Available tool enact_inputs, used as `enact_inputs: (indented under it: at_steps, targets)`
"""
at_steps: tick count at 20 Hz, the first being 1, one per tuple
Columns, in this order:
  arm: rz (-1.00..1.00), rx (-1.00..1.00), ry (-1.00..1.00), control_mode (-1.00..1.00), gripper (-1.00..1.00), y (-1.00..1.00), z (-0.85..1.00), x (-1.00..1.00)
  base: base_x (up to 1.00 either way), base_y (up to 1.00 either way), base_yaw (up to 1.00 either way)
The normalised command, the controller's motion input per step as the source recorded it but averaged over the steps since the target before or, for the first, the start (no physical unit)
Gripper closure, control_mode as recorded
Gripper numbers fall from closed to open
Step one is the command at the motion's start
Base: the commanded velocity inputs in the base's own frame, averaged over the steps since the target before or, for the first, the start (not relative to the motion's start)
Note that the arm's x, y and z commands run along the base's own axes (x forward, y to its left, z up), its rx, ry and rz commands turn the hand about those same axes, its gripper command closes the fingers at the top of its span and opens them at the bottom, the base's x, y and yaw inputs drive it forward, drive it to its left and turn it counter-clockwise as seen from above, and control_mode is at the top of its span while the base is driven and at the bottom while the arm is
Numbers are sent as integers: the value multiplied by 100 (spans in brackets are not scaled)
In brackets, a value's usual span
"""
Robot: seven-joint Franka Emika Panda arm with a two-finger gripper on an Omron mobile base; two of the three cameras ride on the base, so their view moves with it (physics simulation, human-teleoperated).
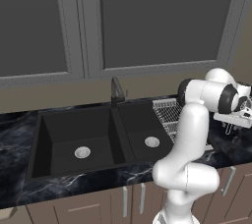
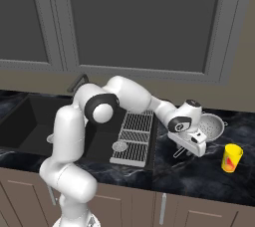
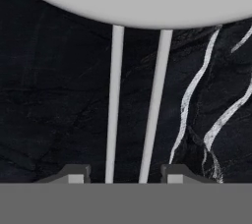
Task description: Place the strainer in the left basin and the cup in the right basin of the sink.
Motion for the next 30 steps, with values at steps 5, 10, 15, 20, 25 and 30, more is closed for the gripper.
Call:
enact_inputs:
  at_steps: [5,10,15,20,25,30]
  targets:
    - [0,0,0,-100,100,0,0,0,0,0,0]
    - [0,0,0,-100,100,0,0,0,0,0,0]
    - [0,0,-4,-100,100,0,3,0,0,0,0]
    - [0,0,-2,-100,100,0,30,0,0,0,0]
    - [0,0,0,-100,100,0,44,-3,0,0,0]
    - [0,0,0,-100,100,0,48,-30,0,0,0]
